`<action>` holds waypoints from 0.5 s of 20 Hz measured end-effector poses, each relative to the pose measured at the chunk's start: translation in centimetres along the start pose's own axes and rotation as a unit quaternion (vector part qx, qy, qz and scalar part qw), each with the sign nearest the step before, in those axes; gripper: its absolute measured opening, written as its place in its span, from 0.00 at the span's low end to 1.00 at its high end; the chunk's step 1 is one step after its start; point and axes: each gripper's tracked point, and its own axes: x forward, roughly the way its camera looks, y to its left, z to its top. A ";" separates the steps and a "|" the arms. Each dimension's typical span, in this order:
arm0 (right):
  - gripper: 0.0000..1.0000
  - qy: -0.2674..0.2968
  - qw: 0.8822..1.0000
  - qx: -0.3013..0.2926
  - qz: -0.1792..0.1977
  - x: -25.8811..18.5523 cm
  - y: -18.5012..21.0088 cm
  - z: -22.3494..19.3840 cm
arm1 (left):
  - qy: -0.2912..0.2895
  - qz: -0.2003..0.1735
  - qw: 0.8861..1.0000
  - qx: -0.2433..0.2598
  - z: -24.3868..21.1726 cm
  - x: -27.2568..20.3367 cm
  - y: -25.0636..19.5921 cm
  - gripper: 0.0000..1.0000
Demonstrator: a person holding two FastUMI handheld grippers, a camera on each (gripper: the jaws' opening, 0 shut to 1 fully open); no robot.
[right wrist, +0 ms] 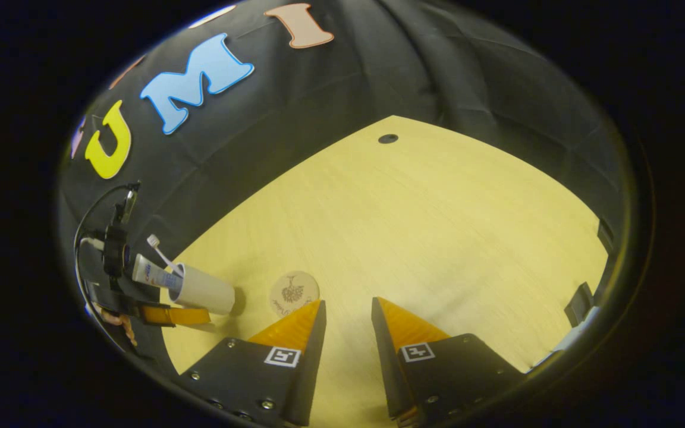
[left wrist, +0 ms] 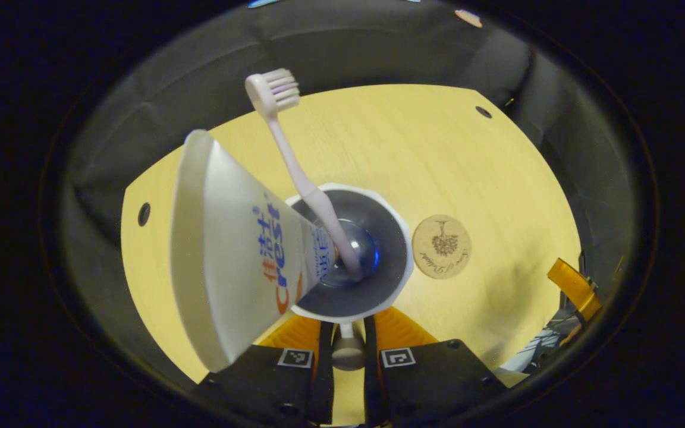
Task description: Put the toothbrush and toothpaste on the desktop into the cup, then pick up the cup and place it on the coaster on the desktop.
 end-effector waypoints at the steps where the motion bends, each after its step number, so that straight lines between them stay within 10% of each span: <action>1: 0.47 -0.001 1.000 0.001 -0.001 0.0 0.0 0.1 | 0.002 -0.007 1.000 0.005 0.5 -0.2 -0.6 0.28; 10: 0.47 -0.015 0.999 0.043 -0.024 -0.2 -0.3 0.8 | 0.009 -0.047 0.998 0.039 2.9 2.2 -10.0 0.27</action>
